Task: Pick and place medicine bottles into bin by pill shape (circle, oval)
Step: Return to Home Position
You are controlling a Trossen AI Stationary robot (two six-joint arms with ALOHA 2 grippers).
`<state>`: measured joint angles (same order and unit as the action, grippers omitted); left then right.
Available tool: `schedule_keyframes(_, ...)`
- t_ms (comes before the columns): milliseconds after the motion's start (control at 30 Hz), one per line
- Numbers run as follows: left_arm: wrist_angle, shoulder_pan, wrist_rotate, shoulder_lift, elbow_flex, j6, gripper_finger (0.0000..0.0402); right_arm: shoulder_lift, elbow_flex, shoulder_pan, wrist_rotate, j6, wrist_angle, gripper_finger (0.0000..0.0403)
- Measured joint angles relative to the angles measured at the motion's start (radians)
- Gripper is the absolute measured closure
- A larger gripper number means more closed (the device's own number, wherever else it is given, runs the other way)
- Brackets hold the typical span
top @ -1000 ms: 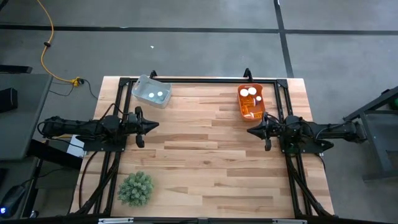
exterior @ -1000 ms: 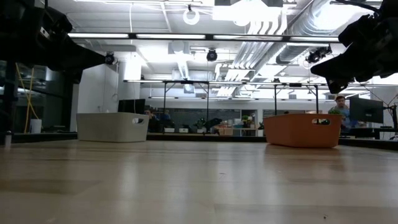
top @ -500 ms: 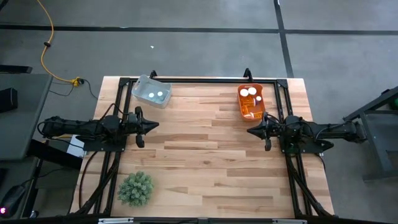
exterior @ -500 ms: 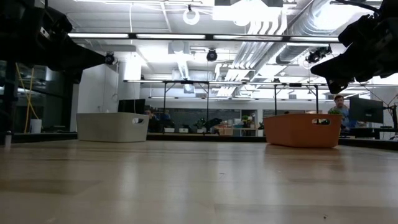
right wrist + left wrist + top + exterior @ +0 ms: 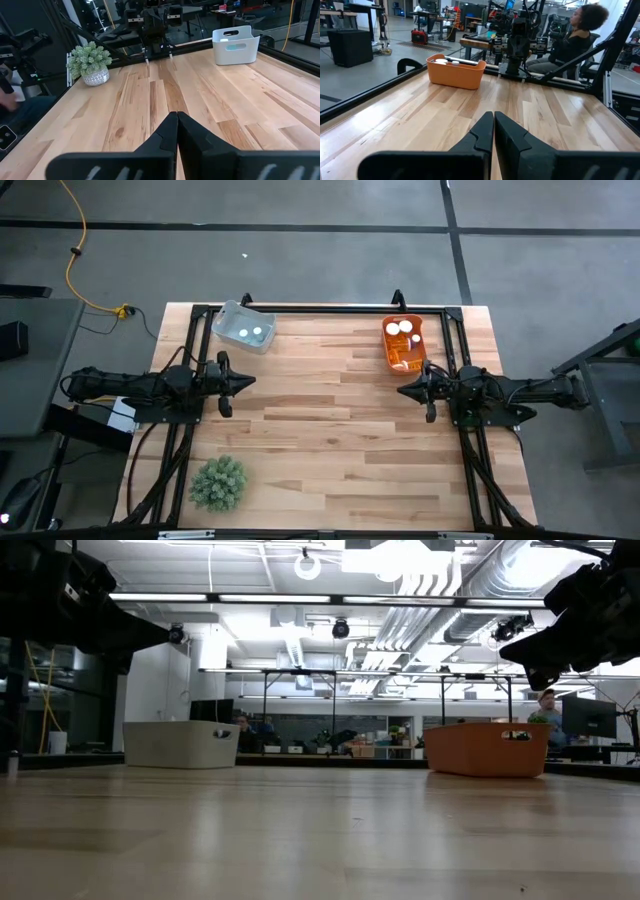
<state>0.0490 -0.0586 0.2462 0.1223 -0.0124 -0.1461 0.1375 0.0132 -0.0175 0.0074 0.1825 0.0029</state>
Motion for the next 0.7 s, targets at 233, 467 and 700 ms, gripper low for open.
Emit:
schedule_keyframes(233,0.000,0.000,0.000,0.000,0.000,0.000,0.0396,0.000,0.000,0.000,0.000,0.000,0.000,0.0402)
schedule_keyframes(467,0.000,0.000,0.000,0.000,0.000,0.000,0.0396,0.000,0.000,0.000,0.000,0.000,0.000,0.0402)
schedule_keyframes(700,0.000,0.000,0.000,0.000,0.000,0.000,0.0396,0.000,0.000,0.000,0.000,0.000,0.000,0.0402)
